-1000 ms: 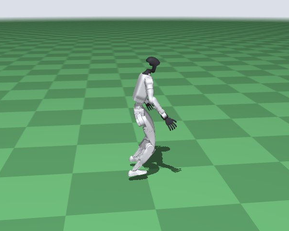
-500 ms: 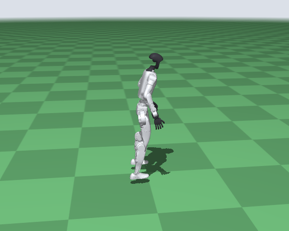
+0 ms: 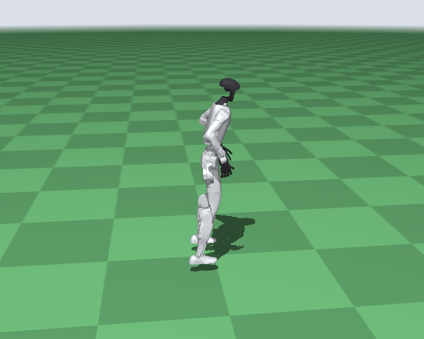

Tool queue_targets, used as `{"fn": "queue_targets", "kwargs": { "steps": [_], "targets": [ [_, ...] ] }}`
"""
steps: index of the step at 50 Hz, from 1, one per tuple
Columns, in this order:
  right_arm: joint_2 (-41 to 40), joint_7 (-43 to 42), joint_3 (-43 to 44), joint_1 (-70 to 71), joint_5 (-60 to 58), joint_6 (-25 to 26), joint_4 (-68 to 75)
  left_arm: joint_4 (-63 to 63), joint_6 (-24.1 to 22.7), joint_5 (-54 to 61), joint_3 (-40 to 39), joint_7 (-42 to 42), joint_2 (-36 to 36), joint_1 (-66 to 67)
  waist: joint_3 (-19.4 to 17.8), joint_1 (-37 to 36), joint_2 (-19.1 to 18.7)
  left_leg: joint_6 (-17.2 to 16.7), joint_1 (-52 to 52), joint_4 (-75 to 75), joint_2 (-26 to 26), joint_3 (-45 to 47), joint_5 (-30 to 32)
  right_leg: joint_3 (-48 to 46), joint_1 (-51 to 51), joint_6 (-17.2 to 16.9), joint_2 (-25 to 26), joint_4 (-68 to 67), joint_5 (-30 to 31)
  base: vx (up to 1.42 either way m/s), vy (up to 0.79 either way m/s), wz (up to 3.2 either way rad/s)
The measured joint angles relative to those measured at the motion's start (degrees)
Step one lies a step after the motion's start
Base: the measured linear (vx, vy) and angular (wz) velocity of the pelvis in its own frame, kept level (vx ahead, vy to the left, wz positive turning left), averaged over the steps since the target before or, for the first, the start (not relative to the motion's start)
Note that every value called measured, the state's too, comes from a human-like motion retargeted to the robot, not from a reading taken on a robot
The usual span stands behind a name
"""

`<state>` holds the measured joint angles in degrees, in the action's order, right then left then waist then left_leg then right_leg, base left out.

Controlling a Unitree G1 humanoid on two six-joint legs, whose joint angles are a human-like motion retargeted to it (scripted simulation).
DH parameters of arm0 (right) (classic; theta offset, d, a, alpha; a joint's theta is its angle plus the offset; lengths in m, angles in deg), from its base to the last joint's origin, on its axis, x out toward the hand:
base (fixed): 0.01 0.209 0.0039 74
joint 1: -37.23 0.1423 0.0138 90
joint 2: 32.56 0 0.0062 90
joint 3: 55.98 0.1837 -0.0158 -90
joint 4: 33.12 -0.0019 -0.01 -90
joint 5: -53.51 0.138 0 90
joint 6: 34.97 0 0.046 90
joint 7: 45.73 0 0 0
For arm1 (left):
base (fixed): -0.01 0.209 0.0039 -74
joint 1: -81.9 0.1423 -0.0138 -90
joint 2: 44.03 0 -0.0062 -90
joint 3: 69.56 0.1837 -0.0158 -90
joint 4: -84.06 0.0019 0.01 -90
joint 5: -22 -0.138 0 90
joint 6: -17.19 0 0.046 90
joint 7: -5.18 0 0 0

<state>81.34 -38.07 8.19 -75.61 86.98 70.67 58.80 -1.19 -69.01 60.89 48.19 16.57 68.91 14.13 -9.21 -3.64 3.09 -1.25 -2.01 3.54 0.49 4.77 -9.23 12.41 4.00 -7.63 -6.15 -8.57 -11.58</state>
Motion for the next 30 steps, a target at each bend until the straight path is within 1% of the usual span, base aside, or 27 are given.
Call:
{"fn": "queue_targets", "kwargs": {
  "steps": [2,3,5,8,9,10,12,15,17,20,22,25,27,28,30],
  "targets": [
    [-1.9,-3.2,0.7,-0.5,0.6,-1.2,0.3,-0.5,-1.4,1.6,-0.8,1.8,-1.3,0.8,-0.4,-0.5,-0.1,-1.4,1.6,-2.2,0.0,0.5,1.1,0.5,-0.8,-0.9,-0.1,1.2,1.0,0.03,0.07,-0.28],
    [-2.5,-3.9,1.1,-0.8,0.7,-1.6,0.1,-1.3,-2.2,2.1,-1.1,2.0,-1.5,1.2,-0.8,-0.7,-0.3,-2.6,2.7,-3.4,-0.1,0.7,1.9,0.7,-1.5,-1.5,-0.1,2.0,1.7,0.04,0.06,-0.26],
    [-2.6,-3.2,2.2,-2.0,0.8,-1.9,-1.3,-3.7,-3.4,2.6,-1.8,0.7,-0.9,2.5,-1.7,-1.0,-0.7,-6.2,5.2,-5.9,-0.4,0.9,3.9,1.0,-3.4,-3.2,-0.1,3.7,3.6,0.05,0.05,-0.2],
    [-0.8,3.5,5.3,-6.0,0.1,-0.5,-6.2,-8.3,-4.1,2.3,-3.3,-4.5,0.7,5.4,-4.4,-0.8,-2.1,-13.0,9.9,-8.5,-1.0,0.8,7.8,0.7,-8.3,-6.4,0.0,6.9,8.2,0.08,0.07,-0.04],
    [0.1,5.9,6.3,-7.2,-0.5,-0.1,-7.6,-9.3,-4.2,1.8,-3.6,-6.1,1.1,6.2,-5.3,-0.2,-2.4,-13.8,11.1,-8.5,-0.3,0.2,8.7,0.1,-10.0,-7.0,-0.4,7.3,9.2,0.12,0.17,0.35],
    [1.0,8.2,7.1,-8.3,-1.1,0.1,-8.8,-10.1,-4.2,1.3,-3.8,-7.7,1.4,6.8,-6.3,0.6,-2.6,-13.8,12.2,-8.4,0.8,-0.5,9.4,-0.9,-11.6,-7.4,-0.8,7.4,9.9,0.1,0.18,0.43],
    [2.6,11.3,7.7,-8.4,-3.2,0.2,-9.5,-9.8,-4.3,-0.9,-4.1,-9.9,1.9,6.3,-7.4,1.3,-3.1,-13.8,13.1,-8.4,0.9,-0.8,10.1,-1.4,-12.7,-7.4,-0.5,7.6,11.0,0.03,0.06,0.16],
    [4.4,13.2,5.8,-5.2,-5.8,0.0,-6.8,-6.9,-4.7,-6.1,-3.9,-12.2,3.3,3.2,-6.2,0.6,-2.7,-13.8,10.7,-8.2,-0.8,0.5,9.0,0.6,-9.5,-7.4,0.1,7.3,10.3,-0.13,-0.08,-0.34],
    [5.5,13.4,4.0,-1.5,-7.3,-0.2,-3.9,-4.6,-4.9,-10.2,-3.9,-13.1,5.4,-0.6,-5.1,-0.5,-1.7,-12.5,7.9,-7.4,-1.7,1.6,7.0,1.8,-5.8,-6.5,0.9,5.6,7.5,-0.16,-0.14,-0.45],
    [8.3,12.2,2.4,2.7,-12.4,-1.8,-2.1,-2.3,-5.5,-17.4,-4.2,-12.7,9.1,-5.9,-4.8,-1.1,0.5,-9.3,3.9,-5.0,-1.2,2.4,4.0,2.4,-1.3,-5.6,0.8,2.3,3.6,-0.13,-0.08,-0.18],
    [11.0,9.5,2.3,4.3,-18.2,-3.8,-2.9,-1.1,-6.0,-23.2,-4.6,-9.6,11.0,-8.5,-5.5,-1.0,1.3,-8.3,1.5,-3.4,-1.3,2.6,3.6,2.7,0.8,-5.2,0.9,1.7,3.5,-0.14,-0.07,-0.08],
    [14.1,3.8,2.4,6.1,-25.1,-6.2,-3.7,2.1,-6.0,-30.3,-5.0,-2.9,11.8,-12.2,-7.7,-0.8,1.4,-8.1,-1.5,-2.9,-1.8,2.7,4.5,2.6,3.2,-4.8,1.3,2.3,3.5,-0.18,-0.06,-0.06],
    [14.7,2.0,2.3,7.7,-25.6,-6.1,-2.4,5.4,-5.2,-31.7,-4.8,0.6,10.6,-15.8,-10.5,-0.6,1.1,-6.7,-3.3,-2.5,-2.0,3.0,3.6,2.1,5.0,-4.1,1.3,1.5,1.9,-0.25,-0.06,0.05],
    [14.7,1.9,2.3,9.0,-24.6,-5.8,-1.1,7.5,-4.8,-31.6,-4.4,1.9,9.5,-18.5,-12.4,-0.4,1.0,-5.2,-4.7,-1.2,-1.8,3.1,2.0,2.1,6.1,-3.5,1.2,0.3,0.7,-0.3,-0.07,0.25],
    [14.3,2.7,2.1,11.0,-21.8,-5.1,1.3,11.0,-4.2,-30.4,-3.5,3.9,7.1,-23.6,-16.3,0.4,1.0,-1.0,-9.1,5.0,-0.7,2.1,-2.5,2.7,8.6,-2.4,0.7,-4.3,-1.9,-0.34,-0.07,0.51]
  ]
}}
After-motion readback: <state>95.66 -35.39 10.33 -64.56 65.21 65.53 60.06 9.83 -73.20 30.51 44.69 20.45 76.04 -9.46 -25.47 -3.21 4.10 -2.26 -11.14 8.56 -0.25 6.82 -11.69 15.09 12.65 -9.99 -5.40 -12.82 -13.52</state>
